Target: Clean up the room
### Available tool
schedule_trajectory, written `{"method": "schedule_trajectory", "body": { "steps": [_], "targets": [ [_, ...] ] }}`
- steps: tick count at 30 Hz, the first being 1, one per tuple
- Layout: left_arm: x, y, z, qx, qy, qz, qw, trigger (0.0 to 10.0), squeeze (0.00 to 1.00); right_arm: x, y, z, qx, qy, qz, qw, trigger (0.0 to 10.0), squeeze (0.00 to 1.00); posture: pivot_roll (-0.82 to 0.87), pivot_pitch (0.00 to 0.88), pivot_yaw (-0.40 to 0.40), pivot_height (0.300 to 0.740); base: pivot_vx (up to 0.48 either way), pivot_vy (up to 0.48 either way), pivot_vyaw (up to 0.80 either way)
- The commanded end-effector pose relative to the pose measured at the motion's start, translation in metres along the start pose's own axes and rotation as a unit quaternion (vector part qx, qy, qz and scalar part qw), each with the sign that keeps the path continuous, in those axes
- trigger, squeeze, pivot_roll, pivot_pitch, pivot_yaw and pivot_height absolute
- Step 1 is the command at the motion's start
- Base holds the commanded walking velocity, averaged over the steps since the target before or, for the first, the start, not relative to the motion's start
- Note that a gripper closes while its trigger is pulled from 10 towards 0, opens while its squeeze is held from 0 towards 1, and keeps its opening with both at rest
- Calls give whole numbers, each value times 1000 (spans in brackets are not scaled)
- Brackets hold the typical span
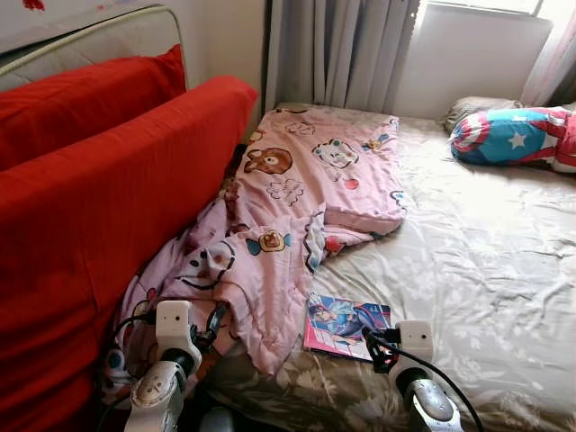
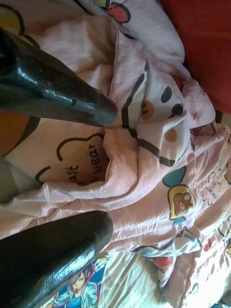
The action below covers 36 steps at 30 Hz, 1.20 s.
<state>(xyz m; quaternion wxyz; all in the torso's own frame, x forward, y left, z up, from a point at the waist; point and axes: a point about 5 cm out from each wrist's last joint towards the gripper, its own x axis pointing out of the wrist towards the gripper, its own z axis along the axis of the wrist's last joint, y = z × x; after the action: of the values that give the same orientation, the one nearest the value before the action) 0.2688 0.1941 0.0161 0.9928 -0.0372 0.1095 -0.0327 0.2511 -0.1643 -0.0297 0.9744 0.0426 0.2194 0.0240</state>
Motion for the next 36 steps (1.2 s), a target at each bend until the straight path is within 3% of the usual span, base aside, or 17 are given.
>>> {"method": "schedule_trajectory", "body": {
  "steps": [1, 22, 36],
  "targets": [
    [1, -1, 3, -2, -5, 0, 1000, 10000, 0, 0, -1, 1, 3, -6, -3, 1000, 10000, 0, 28, 15, -67, 608, 337, 0, 0],
    [-2, 0, 3, 2, -5, 1, 1000, 10000, 0, -1, 3, -2, 4, 2, 6, 1000, 10000, 0, 32, 48, -60, 608, 341, 0, 0],
    [2, 2, 15, 4, -22, 0, 1000, 10000, 0, 5, -3, 5, 4, 11, -11, 1000, 10000, 0, 48, 116, -57, 608, 0, 0, 0]
  ]
}}
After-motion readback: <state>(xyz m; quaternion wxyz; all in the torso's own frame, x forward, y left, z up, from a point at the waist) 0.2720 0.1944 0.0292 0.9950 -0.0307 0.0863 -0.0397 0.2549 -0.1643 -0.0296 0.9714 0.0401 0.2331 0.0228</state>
